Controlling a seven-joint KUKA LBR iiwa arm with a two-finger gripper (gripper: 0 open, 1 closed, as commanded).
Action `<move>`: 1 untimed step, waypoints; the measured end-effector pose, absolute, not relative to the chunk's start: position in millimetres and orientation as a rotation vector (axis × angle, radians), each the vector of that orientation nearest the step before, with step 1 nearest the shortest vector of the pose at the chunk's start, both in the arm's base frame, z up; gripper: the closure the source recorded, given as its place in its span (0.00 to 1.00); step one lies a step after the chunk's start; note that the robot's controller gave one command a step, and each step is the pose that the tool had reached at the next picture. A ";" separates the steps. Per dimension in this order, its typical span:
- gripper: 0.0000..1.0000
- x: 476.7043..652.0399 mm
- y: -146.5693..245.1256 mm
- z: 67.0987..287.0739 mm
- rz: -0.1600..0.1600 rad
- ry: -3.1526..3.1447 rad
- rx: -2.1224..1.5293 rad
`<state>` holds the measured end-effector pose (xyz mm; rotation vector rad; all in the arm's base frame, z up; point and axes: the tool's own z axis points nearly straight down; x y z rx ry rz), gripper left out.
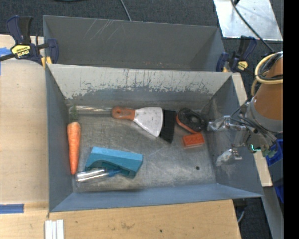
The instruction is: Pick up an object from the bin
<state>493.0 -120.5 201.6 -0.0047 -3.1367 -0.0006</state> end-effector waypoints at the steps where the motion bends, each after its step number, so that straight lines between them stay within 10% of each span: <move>1: 0.00 494.9 -120.0 205.6 0.002 -3.145 0.000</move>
Offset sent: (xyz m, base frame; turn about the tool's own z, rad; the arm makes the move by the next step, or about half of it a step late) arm 0.0592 -0.0281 -0.1316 -0.0003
